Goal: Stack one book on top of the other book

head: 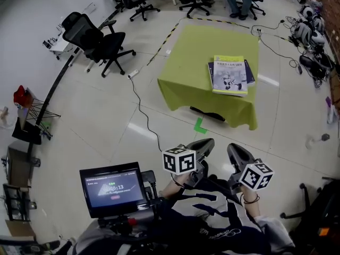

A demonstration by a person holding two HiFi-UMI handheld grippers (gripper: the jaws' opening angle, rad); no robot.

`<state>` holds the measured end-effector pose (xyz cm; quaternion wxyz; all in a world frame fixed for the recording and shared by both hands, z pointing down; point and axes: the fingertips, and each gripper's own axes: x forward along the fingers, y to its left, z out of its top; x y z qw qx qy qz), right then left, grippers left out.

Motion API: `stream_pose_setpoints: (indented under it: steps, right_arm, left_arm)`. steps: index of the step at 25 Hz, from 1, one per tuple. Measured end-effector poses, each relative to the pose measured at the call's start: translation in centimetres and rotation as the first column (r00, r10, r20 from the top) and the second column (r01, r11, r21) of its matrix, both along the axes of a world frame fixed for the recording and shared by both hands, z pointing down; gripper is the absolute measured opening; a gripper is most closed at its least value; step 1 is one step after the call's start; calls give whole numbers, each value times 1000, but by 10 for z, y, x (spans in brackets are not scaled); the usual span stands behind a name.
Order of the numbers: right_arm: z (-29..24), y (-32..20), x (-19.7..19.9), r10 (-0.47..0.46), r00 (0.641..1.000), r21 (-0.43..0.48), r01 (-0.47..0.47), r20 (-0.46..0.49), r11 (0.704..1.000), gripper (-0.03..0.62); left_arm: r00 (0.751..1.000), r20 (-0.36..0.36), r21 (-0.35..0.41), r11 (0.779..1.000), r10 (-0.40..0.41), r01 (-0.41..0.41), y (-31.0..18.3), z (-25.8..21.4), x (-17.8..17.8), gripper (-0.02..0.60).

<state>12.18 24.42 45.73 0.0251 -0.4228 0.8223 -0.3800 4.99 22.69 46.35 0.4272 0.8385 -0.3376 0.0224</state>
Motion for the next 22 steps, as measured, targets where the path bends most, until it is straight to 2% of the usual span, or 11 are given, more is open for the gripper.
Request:
stream_pose_setpoints:
  steps: [10, 22]
  right_arm:
    - [-5, 14, 2, -23, 1000, 32, 22, 17, 999, 21]
    - [-12, 22, 5, -15, 999, 44, 13, 29, 999, 21]
  left_arm:
    - [1000, 15, 21, 1000, -14, 13, 20, -3, 1, 5]
    - [999, 36, 23, 1000, 12, -13, 28, -6, 5, 5]
